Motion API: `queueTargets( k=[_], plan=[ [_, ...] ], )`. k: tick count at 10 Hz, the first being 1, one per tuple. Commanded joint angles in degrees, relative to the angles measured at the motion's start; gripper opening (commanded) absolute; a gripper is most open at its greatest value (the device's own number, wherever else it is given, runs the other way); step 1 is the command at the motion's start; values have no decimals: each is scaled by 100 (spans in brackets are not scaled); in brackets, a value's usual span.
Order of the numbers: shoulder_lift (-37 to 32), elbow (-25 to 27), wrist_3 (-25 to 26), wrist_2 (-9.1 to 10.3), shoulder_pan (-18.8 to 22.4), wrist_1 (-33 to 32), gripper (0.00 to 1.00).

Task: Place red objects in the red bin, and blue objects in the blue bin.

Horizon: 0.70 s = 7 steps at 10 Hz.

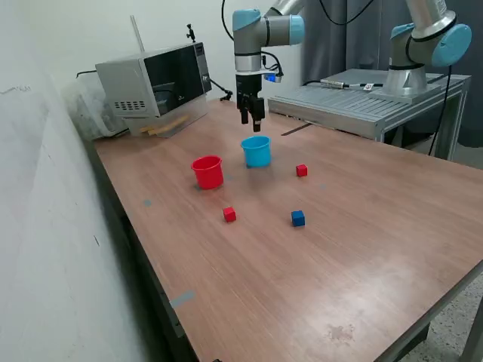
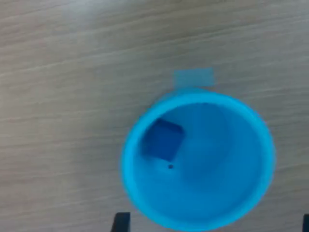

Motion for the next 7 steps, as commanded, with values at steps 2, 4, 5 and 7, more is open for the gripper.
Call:
queueTargets(
  k=[2, 4, 5, 7],
  plan=[
    [-51, -23, -268, -20, 1569, 31, 100],
    [-68, -94, -979, 6, 2196, 110, 100],
    [-68, -137, -1182, 15, 2407, 102, 100],
    [-68, -226, -1987, 41, 2750, 110, 100]
  ],
)
